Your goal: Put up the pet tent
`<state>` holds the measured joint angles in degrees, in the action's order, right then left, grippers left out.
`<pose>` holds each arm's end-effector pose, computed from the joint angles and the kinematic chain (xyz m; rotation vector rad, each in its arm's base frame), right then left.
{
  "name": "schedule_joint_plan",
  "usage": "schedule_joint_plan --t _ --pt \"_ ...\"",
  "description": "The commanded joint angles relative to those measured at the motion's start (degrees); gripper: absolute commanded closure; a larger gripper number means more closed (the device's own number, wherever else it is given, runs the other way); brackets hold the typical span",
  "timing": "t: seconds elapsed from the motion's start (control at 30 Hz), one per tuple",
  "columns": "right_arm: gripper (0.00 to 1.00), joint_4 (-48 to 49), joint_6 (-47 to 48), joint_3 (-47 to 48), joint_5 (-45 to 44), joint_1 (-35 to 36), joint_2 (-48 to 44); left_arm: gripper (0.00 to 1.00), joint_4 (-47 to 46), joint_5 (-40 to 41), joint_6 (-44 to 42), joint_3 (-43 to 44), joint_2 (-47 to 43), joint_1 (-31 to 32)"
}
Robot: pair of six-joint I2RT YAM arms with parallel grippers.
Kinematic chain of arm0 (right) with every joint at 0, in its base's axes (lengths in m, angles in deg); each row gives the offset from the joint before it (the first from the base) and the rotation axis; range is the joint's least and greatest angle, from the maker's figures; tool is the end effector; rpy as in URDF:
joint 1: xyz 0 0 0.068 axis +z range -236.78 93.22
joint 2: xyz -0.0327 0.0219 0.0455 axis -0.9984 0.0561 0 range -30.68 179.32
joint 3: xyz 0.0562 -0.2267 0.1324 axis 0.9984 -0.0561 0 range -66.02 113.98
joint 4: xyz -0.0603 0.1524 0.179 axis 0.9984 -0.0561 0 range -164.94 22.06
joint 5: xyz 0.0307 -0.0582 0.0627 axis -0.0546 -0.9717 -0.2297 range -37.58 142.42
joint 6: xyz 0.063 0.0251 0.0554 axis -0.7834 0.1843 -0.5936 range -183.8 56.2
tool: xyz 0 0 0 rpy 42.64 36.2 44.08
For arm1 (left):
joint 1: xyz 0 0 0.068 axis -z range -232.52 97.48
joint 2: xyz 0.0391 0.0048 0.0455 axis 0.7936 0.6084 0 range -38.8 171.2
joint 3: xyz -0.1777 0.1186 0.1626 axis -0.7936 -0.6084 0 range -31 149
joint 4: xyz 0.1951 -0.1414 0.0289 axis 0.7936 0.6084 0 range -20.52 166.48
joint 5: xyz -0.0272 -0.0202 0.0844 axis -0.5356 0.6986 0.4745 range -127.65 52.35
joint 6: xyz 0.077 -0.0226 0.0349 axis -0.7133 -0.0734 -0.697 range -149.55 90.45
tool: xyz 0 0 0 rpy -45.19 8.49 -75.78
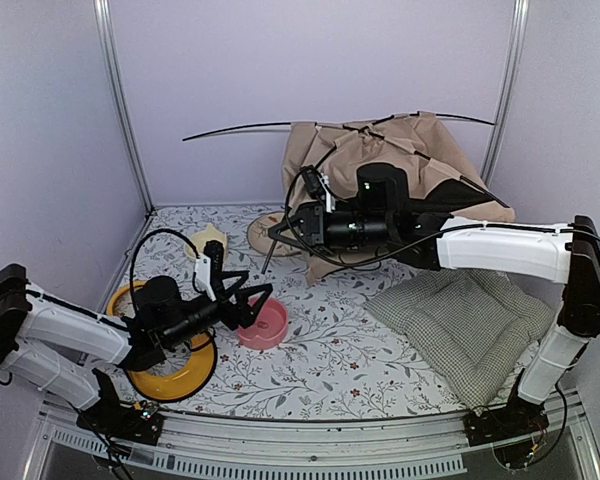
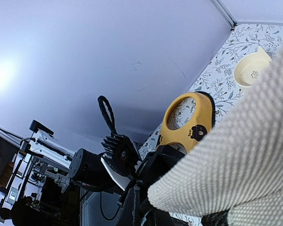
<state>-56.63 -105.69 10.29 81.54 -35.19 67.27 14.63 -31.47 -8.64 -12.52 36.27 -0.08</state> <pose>0.2354 0.3576 0.3178 -0.5975 1.9449 1.5619 0.1761 -0.2154 0.2050 0.3709 1.6357 -0.8980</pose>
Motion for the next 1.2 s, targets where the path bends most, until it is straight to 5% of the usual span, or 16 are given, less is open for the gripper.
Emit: schedule_joint_plan --t 0.0,0.33,0.73,1.0,1.17 --pt "1.00 5.21 0.70 3.10 -0.43 -0.48 0.06 0.18 -14.98 -2.17 -1.67 3.23 7.35 2.42" --pt "1.00 5.12 0.49 4.27 -2.07 -0.52 -0.91 0.27 -20.18 -3.76 -3.74 11.09 20.13 4.95" --pt "1.00 3.51 1.09 5.36 -3.26 -0.53 -1.61 0.49 -20.21 -3.57 -4.04 17.83 26.84 5.26" --pt "1.00 2.68 1.62 5.34 -4.40 -0.53 -2.24 0.55 -19.71 -4.08 -2.95 19.33 29.08 5.44" --pt "1.00 2.10 1.94 5.27 -5.11 -0.62 -2.58 0.70 -19.08 -4.04 -3.00 20.07 29.40 5.41"
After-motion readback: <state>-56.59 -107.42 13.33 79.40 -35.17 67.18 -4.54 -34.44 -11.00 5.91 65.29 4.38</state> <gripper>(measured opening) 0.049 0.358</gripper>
